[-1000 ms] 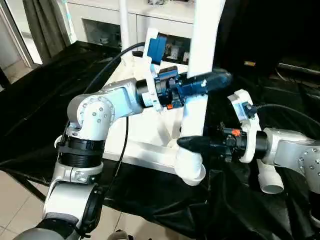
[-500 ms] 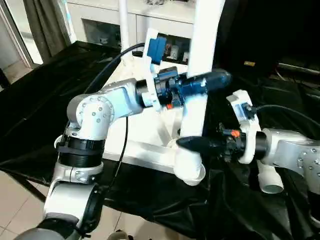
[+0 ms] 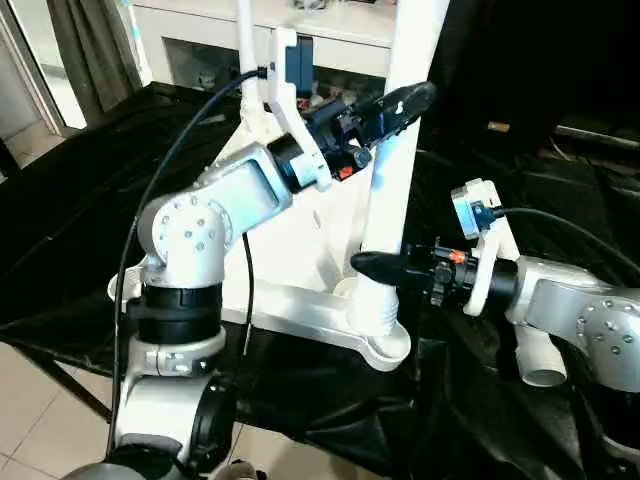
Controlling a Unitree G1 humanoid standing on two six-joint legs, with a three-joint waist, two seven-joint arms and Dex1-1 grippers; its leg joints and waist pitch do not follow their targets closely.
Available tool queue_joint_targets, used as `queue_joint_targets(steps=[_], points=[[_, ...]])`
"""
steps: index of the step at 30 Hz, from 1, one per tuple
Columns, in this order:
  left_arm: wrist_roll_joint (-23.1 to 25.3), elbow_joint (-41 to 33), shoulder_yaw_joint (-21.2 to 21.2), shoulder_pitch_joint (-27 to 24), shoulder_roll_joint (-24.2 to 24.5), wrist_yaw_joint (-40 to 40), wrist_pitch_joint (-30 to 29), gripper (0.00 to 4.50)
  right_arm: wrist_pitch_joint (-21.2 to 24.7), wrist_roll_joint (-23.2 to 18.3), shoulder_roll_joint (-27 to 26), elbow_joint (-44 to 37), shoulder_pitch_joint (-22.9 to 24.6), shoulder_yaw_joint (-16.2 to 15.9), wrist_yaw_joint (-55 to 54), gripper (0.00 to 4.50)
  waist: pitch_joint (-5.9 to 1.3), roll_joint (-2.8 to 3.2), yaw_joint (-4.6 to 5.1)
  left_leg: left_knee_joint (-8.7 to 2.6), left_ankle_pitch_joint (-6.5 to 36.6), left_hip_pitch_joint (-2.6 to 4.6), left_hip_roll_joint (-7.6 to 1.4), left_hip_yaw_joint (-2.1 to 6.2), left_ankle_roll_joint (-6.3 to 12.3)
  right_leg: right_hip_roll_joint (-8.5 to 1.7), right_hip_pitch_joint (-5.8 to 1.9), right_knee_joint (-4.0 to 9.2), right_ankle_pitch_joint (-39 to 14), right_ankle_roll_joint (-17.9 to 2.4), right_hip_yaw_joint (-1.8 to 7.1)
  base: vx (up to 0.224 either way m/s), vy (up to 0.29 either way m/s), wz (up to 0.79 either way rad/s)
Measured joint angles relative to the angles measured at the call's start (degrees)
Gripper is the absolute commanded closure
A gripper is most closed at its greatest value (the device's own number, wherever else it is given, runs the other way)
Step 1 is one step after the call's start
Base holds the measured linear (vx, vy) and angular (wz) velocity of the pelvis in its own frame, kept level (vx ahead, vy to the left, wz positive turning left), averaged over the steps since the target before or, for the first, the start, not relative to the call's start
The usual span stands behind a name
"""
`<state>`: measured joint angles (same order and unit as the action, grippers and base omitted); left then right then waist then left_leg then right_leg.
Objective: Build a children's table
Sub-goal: Pick table leg
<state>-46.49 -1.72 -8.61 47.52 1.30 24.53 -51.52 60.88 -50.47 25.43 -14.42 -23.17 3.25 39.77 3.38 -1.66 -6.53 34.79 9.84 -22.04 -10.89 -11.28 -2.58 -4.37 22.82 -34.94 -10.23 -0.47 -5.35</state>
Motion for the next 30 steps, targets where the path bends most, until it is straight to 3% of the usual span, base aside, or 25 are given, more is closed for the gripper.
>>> queue_joint_targets(steps=[5, 24, 26, 30], points=[[0.05, -0.39, 0.46, -0.02, 0.04, 0.28, -0.02, 2.76, -0.47, 0.66, 0.01, 0.09, -0.38, -0.46, 0.10, 2.62, 0.00, 0.00, 0.00, -0.01, 0.00, 0.00, 0.00, 0.00, 0.00, 0.00, 0.01, 0.00, -0.01, 0.02, 0.00, 0.000, 0.000, 0.00], [-1.32, -3.00, 0.67, -1.66, 2.17, 2.55, -1.45, 2.78, -1.56, 2.52, 0.41, 0.03, -1.05, -2.77, 1.23, 2.62, 0.01, 0.00, 0.07, -0.07, 0.01, -0.01, 0.00, 0.00, 0.00, 0.00, 0.02, 0.04, -0.02, 0.03, -0.01, 0.000, 0.000, 0.00], [-1.32, -2.99, 0.67, -1.66, 2.26, 2.68, -1.42, 2.78, -1.68, 2.82, 0.44, 0.05, -1.17, -2.91, 1.39, 2.06, 0.01, 0.00, 0.07, -0.07, 0.01, -0.01, 0.00, 0.00, 0.00, 0.00, 0.02, 0.04, -0.02, 0.04, -0.01, 0.000, 0.000, 0.00], [-1.31, -1.73, 1.94, -1.37, 2.93, 4.34, -1.45, 2.78, -2.25, 2.89, 0.41, 1.13, -2.61, -2.90, 1.67, 1.72, 0.02, -0.03, 0.05, -0.06, 0.00, -0.01, 0.01, 0.00, 0.00, 0.00, 0.01, 0.04, -0.02, 0.03, -0.01, 0.000, 0.000, 0.00]])
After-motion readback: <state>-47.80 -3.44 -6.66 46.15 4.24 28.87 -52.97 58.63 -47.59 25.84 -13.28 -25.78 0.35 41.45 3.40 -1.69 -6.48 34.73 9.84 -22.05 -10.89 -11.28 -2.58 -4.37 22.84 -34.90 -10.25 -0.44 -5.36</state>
